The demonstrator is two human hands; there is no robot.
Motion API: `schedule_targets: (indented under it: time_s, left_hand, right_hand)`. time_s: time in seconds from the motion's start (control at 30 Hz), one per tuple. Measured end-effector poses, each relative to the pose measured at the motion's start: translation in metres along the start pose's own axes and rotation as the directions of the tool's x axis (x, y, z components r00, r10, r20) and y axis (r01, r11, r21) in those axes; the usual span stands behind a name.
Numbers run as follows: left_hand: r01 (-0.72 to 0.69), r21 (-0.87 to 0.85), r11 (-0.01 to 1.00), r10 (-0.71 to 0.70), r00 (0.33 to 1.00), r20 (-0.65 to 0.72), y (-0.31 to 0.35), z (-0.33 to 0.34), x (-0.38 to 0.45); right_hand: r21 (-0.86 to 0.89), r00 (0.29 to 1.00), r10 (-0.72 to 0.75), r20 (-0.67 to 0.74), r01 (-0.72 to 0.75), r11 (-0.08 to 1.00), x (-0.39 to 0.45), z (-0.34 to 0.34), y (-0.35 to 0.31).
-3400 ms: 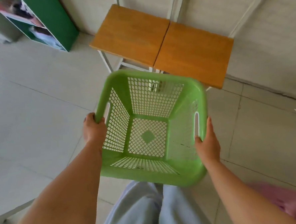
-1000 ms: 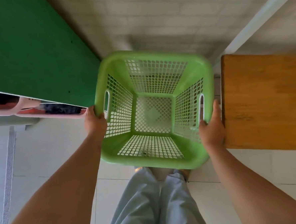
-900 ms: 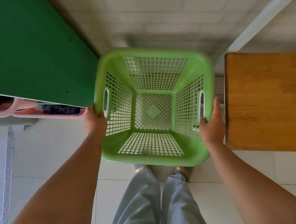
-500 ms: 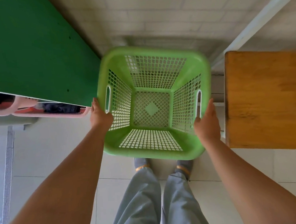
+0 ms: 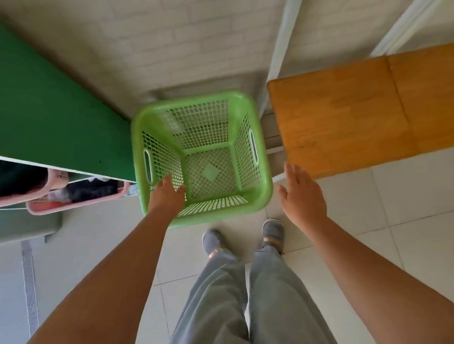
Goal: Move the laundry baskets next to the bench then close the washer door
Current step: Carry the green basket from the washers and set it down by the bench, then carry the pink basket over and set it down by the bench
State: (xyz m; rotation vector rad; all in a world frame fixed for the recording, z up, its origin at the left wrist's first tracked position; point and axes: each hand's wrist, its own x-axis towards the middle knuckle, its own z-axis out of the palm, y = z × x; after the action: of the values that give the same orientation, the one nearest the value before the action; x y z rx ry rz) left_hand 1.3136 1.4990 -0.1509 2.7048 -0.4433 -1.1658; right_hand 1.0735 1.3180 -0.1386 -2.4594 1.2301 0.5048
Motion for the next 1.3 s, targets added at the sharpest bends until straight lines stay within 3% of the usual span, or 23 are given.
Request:
schedule_targets:
  time_s: [0.33,0.67,0.87,1.03,1.3]
  left_hand:
    - [-0.357,0.281,0.891,0.358,0.932,0.050,0.133,0.016,-0.103]
    - [-0.576,0.385,0.721,0.537,0.816,0.214,0.272,0.156,-0.240]
    - [-0.681,0.421,0.599,0.613,0.729,0.305,0.361,0.242,-0.320]
    - [-0.802,0.451,0.392,0.710,0.575,0.405,0.443,0.304,-0.369]
    - [-0.873,0.418,0.252,0.725,0.456,0.516,0.590,0.417,-0.395]
  right_hand:
    - [0.088,0.979,0.201,-0.038,-0.197,0.976,-0.117,-0.055,0.111]
    - [0.244,0.924,0.381,-0.027,-0.364,0.899,-0.246,-0.053,0.296]
    - [0.336,0.832,0.555,-0.002,-0.522,0.784,-0.315,-0.045,0.400]
    - [0.392,0.737,0.676,-0.008,-0.619,0.680,-0.349,-0.044,0.477]
    - [0.470,0.598,0.801,0.037,-0.718,0.514,-0.361,-0.056,0.617]
